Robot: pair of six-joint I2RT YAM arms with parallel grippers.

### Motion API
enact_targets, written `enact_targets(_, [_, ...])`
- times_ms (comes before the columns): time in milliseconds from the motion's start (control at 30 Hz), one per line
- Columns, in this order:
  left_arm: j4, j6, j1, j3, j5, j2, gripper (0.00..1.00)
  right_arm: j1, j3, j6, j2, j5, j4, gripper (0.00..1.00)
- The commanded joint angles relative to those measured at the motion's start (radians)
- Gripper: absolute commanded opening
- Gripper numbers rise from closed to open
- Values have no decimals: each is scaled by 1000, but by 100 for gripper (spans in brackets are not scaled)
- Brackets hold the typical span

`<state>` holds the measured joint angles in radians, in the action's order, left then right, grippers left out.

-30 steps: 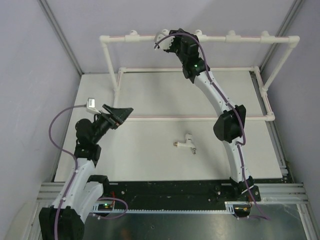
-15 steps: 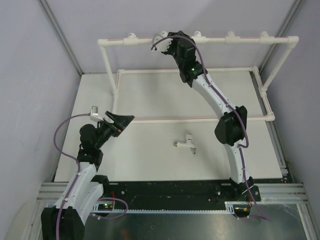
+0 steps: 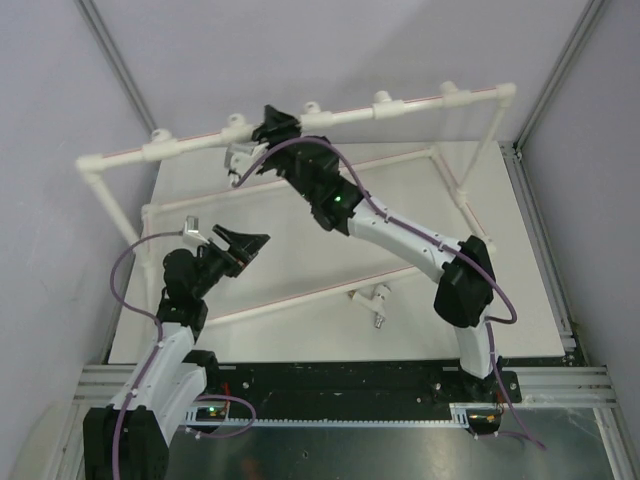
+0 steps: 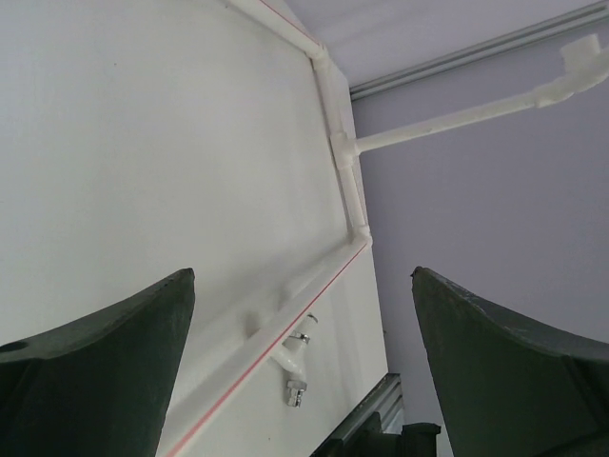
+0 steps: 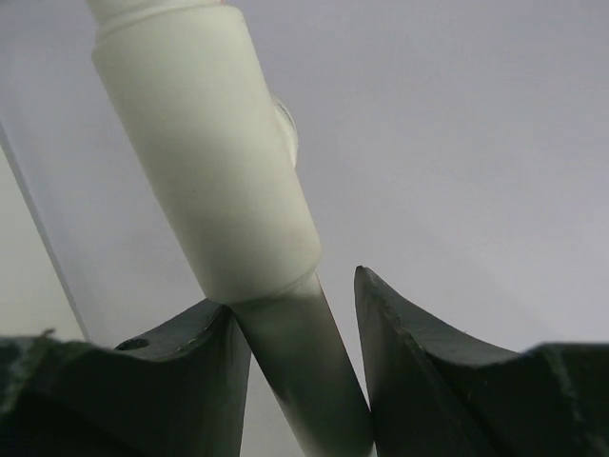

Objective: Install the water faucets
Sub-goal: Adjust the adaptor at the center of the board.

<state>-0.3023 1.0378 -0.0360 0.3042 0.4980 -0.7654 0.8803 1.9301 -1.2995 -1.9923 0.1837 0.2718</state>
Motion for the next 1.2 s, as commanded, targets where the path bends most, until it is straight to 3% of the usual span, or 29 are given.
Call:
enact_targets(0, [-19,-10,5,-16,-10,13,100,13,121,-4,144,9,440,0])
enact_targets(300, [8,24,4,-22,-42,157,100,-21,495,154,-40,96,236,0])
enact_targets(533, [11,-51,-6,123,154,263,100,-74,644,288,-74,186,222,0])
enact_targets(833, [100,31,-56,30,-38,404,100,-113,646,441,10,220,196,0])
enact_targets(1033, [453,-83,-98,92,-194,525,100,-143,633,480,46,238,184,0])
enact_targets(1167, [504,51,-104,9,-281,657,100,-166,630,551,67,254,167,0])
